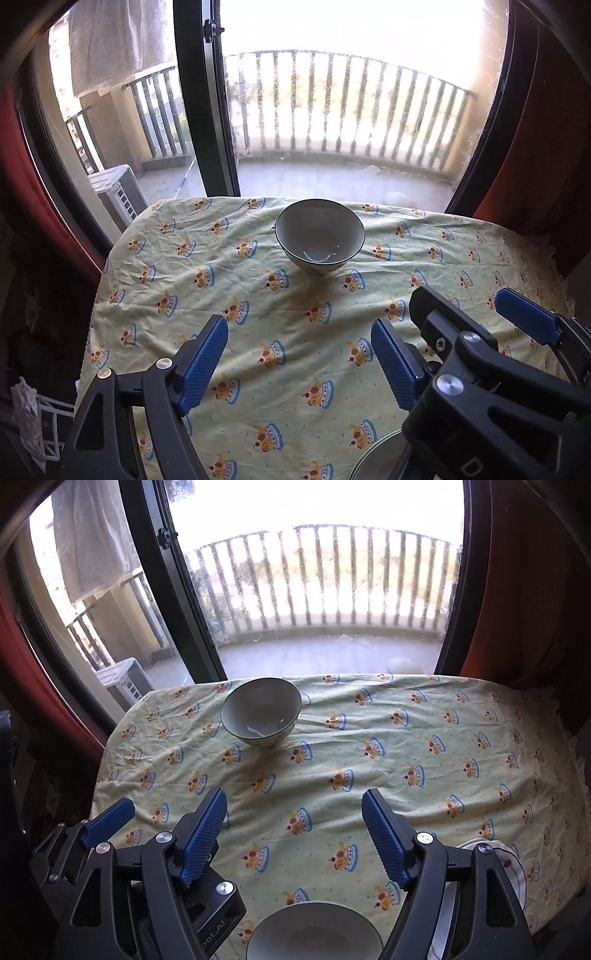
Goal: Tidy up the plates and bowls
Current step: 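Move both grippers to the last white bowl by the window, then grip the rim of the last white bowl with both grippers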
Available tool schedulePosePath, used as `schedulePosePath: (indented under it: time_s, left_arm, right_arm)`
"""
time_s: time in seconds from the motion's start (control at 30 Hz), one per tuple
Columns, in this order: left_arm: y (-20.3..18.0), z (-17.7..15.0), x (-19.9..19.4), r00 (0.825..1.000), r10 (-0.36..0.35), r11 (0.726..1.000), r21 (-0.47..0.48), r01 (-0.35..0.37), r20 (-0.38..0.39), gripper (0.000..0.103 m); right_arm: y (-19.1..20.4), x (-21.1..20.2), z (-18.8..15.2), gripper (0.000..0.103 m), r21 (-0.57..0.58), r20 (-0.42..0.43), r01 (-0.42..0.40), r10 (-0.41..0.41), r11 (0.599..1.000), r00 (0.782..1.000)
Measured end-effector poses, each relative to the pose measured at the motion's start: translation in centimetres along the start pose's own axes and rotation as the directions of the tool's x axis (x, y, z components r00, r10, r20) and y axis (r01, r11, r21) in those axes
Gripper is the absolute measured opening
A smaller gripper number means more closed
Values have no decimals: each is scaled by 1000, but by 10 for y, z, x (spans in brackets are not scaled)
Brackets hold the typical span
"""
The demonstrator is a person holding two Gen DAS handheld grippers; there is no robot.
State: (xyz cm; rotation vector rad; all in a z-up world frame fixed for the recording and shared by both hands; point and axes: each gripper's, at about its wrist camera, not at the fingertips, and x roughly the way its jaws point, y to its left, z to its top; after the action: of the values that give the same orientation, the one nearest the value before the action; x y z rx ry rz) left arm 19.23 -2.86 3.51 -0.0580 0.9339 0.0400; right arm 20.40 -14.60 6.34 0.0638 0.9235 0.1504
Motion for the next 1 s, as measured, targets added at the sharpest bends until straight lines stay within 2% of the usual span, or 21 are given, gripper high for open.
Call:
schedulePosePath:
  time_s: [0.27, 0.6, 0.8, 0.9, 1.0]
  left_arm:
    - [16, 46, 32, 1000, -15, 1000, 16, 15, 13, 83]
    - [21, 92, 91, 999, -27, 997, 66, 25, 38, 83]
    - [24, 98, 137, 999, -35, 998, 54, 34, 5, 83]
    - [24, 96, 161, 999, -40, 998, 49, 41, -22, 83]
    - [21, 93, 181, 998, -45, 997, 56, 48, -48, 76]
  right_arm:
    - [19, 32, 47, 79, 16, 19, 31, -31, 999, 999]
    - [26, 93, 92, 80, 79, 44, 84, -88, 993, 995]
    - [22, 137, 103, 80, 93, 31, 128, -131, 987, 991]
    - [22, 161, 103, 75, 90, 12, 141, -142, 986, 990]
    - [19, 182, 98, 71, 97, -19, 153, -152, 983, 988]
